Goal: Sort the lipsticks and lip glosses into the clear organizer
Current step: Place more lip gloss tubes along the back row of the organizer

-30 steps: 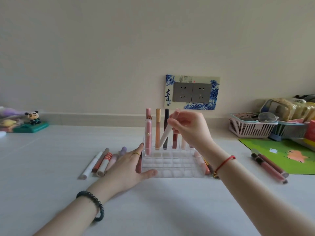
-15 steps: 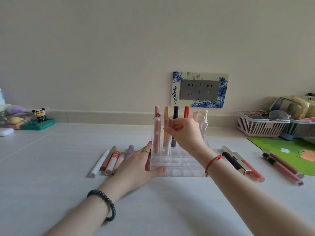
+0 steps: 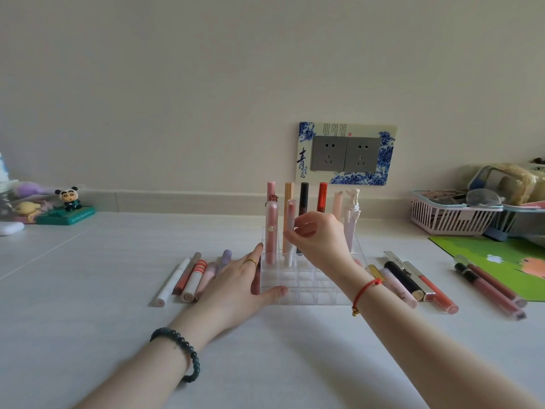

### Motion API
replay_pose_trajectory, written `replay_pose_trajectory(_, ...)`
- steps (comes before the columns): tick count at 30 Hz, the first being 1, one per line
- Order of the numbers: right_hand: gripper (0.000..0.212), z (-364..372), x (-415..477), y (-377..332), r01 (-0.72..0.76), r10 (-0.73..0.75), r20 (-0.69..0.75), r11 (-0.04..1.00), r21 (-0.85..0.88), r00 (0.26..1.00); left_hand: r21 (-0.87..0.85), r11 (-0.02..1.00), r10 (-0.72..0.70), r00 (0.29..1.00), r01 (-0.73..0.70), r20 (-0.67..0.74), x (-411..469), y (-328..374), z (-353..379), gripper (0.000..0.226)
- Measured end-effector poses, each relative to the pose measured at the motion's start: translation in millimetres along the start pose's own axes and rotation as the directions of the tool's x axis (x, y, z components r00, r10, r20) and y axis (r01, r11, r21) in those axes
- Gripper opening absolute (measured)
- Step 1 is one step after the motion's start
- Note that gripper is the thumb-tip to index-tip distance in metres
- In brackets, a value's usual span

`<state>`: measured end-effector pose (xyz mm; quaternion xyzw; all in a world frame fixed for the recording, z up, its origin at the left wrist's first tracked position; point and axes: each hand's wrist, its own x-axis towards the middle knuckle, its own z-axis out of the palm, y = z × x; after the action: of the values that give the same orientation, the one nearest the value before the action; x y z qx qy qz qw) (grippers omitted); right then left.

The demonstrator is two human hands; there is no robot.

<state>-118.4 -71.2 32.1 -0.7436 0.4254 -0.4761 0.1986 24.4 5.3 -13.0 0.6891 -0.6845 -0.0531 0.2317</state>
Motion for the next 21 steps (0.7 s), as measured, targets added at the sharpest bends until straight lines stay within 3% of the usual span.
replay_pose_trajectory(21, 0.022, 0.6, -6.1, 1.1, -0.013, 0.014, 0.034, 0.999, -0.04, 0.999, 0.058, 0.996, -0.061, 0.998, 0.06, 0.013, 1.4, -1.9, 1.2, 0.094)
